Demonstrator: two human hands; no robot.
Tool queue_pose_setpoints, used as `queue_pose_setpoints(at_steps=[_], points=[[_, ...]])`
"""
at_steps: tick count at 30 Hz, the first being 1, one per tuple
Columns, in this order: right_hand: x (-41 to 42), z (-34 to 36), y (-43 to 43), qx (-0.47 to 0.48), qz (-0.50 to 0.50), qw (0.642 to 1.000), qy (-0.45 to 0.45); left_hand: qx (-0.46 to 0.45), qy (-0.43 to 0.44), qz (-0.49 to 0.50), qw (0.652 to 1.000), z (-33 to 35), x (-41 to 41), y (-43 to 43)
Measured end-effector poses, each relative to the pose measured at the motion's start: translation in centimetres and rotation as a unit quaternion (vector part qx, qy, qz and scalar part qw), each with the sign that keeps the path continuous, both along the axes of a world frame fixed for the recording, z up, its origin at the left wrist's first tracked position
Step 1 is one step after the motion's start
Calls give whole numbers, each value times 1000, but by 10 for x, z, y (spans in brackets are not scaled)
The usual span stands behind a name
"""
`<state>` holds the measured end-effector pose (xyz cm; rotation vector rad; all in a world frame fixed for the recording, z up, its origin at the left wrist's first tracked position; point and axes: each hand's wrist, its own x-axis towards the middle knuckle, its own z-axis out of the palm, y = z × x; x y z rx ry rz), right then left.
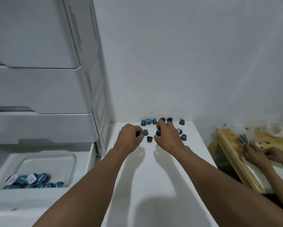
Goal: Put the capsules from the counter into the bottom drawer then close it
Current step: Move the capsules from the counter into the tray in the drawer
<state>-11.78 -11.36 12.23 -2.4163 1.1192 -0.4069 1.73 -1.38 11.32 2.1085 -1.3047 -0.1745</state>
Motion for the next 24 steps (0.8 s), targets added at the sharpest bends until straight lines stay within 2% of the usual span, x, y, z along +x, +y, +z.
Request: queue_pose_setpoints(at_steps=[8, 12, 24], points=[[-37, 30, 59, -63, 74, 994, -52, -58, -31, 92, 994, 35, -59, 88], [-41, 38, 98, -39, 125, 988, -80, -40, -30, 155, 987, 43, -73, 140], [23, 54, 212, -58, 235, 967, -82, -23, -67, 253, 965, 62, -38, 267]])
